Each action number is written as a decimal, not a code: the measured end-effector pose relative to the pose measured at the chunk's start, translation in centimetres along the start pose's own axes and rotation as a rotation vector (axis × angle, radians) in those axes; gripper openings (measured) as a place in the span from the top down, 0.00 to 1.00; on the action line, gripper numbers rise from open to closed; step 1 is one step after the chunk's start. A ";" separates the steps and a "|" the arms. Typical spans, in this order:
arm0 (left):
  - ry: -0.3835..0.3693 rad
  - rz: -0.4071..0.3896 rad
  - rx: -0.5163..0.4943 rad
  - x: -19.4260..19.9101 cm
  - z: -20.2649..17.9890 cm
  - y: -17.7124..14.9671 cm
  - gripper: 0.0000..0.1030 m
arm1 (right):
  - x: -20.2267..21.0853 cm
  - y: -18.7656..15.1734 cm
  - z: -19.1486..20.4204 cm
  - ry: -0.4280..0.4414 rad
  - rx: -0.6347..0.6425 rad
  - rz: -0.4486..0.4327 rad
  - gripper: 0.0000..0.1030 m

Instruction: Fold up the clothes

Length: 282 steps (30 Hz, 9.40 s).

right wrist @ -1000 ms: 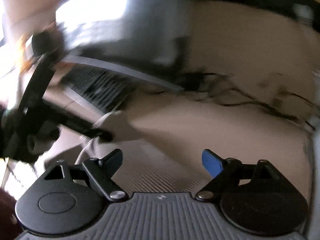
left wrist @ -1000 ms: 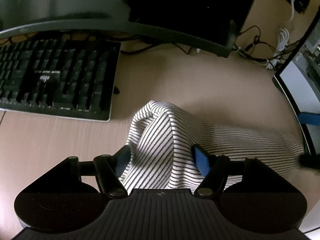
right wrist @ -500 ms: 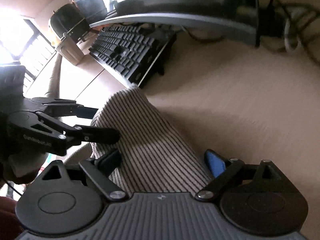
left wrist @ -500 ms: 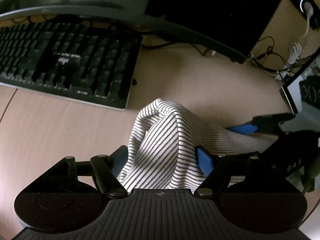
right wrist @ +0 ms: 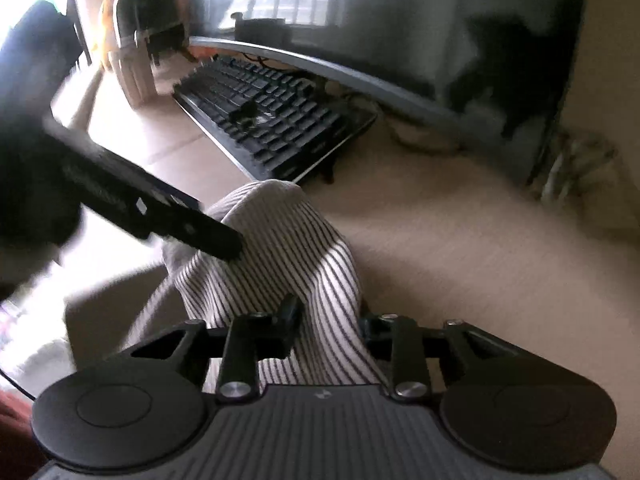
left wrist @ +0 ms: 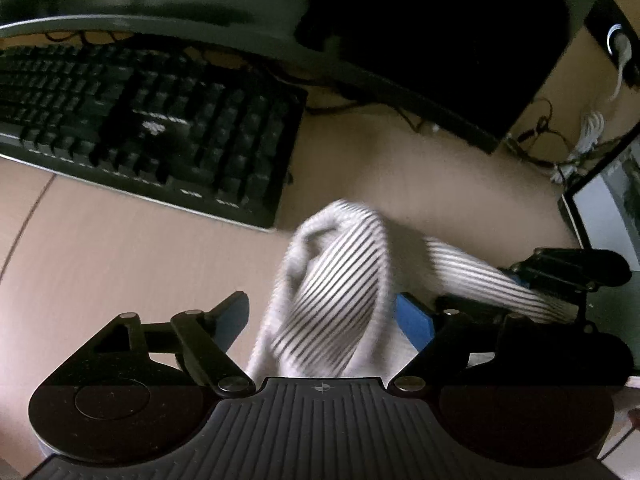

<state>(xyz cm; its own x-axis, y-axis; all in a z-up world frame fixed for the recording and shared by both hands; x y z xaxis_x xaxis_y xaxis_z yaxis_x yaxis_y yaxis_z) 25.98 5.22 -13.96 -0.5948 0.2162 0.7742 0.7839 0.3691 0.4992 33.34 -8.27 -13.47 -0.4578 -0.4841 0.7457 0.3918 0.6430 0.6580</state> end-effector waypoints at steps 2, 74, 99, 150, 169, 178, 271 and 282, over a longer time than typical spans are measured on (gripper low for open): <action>-0.012 -0.016 0.020 0.7 0.5 0.3 0.15 | 0.4 0.4 -0.4 -0.124 0.127 -0.038 0.83; 0.068 0.062 0.116 0.7 -0.2 -1.7 0.09 | -6.5 0.6 -8.5 0.405 -0.200 0.234 0.10; -0.079 0.140 0.188 -0.2 -1.2 -3.1 0.18 | 3.2 -7.4 12.5 -0.250 0.818 -0.233 0.67; -0.062 0.149 -0.268 -6.7 -8.4 -0.8 0.08 | 7.9 -13.2 -12.2 -0.196 -1.010 -0.059 0.42; -0.043 0.096 -0.144 -3.2 -6.3 1.7 0.44 | 9.4 -11.9 -13.9 -0.228 -0.969 -0.117 0.40; -0.040 0.097 -0.180 -1.7 -5.6 -0.4 0.50 | 12.1 -12.6 -12.1 -0.255 -0.924 -0.124 0.71; -0.085 0.071 -0.474 -0.1 -8.5 -5.8 0.18 | 10.5 -15.4 -4.8 -0.342 -0.768 -0.020 0.28; -0.095 0.040 -0.287 0.7 -5.4 -1.4 0.13 | 15.0 -14.5 -9.9 -0.377 -0.998 -0.180 0.16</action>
<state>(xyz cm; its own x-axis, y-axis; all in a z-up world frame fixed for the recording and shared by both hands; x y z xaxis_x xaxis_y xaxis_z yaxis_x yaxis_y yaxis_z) 25.44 -0.04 -12.02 -0.5661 0.3143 0.7621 0.8170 0.0906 0.5695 28.71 -30.76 -10.74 -0.7226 -0.2002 0.6616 0.6895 -0.2756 0.6698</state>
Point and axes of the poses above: each gripper's, at about its wrist camera, not at the fingertips, and x roughly against the way its jaws point, z to its left, y to its top, the point moved 9 cm from there along -x, roughly the way its jaws point, and after that the axes turned 5 degrees about -y, right-handed, at the moved point
